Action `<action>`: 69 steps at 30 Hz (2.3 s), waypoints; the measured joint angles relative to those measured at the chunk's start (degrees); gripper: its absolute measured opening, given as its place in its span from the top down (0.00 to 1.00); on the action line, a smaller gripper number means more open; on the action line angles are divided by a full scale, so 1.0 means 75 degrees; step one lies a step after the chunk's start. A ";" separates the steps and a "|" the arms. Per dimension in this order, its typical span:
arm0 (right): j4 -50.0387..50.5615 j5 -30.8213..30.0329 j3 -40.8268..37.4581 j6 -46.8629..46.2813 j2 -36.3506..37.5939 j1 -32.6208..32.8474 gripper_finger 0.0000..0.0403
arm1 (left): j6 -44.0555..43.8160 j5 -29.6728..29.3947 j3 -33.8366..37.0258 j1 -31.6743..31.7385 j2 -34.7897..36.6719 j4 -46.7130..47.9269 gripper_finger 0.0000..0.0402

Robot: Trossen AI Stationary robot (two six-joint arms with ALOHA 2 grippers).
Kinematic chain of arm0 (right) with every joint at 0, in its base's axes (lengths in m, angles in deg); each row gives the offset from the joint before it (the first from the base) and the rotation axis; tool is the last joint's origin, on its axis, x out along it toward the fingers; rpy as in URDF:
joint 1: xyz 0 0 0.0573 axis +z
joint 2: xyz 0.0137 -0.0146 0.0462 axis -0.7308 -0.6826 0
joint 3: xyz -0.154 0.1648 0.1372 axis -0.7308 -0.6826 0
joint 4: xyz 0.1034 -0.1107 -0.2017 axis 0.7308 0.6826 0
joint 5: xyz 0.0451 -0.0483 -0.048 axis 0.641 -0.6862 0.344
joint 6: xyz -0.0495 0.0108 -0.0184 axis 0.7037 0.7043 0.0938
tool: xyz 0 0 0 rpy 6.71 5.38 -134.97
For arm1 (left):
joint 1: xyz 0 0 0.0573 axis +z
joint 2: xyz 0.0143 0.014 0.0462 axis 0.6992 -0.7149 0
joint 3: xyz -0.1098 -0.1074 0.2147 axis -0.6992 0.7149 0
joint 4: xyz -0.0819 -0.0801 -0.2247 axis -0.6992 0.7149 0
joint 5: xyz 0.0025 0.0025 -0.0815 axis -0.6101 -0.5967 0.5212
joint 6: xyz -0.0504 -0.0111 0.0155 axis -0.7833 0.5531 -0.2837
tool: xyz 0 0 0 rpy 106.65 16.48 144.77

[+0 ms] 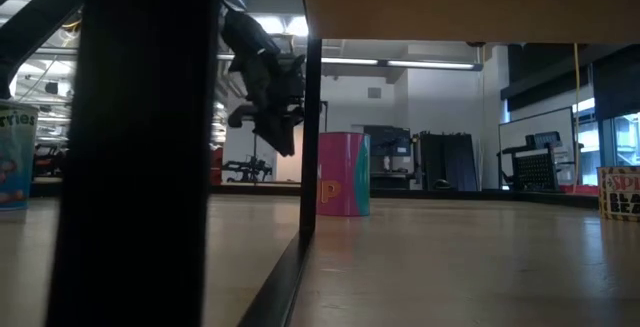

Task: Pick and place cans onto a shelf
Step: Put the canned mushroom on the shelf

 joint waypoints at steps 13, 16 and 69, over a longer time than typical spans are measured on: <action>0.0000 -0.0004 0.0000 0.0000 0.0000 0.0000 0.99 | -0.0245 0.0161 0.0000 0.0112 0.0000 -0.0210 0.82; 0.0000 -0.0007 0.0000 -0.0001 0.0000 0.0000 0.99 | -0.1450 0.0628 0.0000 0.0317 0.0000 -0.0350 0.82; -0.0093 -0.0004 0.0000 -0.0010 -0.0411 -0.0003 0.99 | -0.9212 0.0225 -0.0006 0.0417 -0.0822 -0.2173 0.82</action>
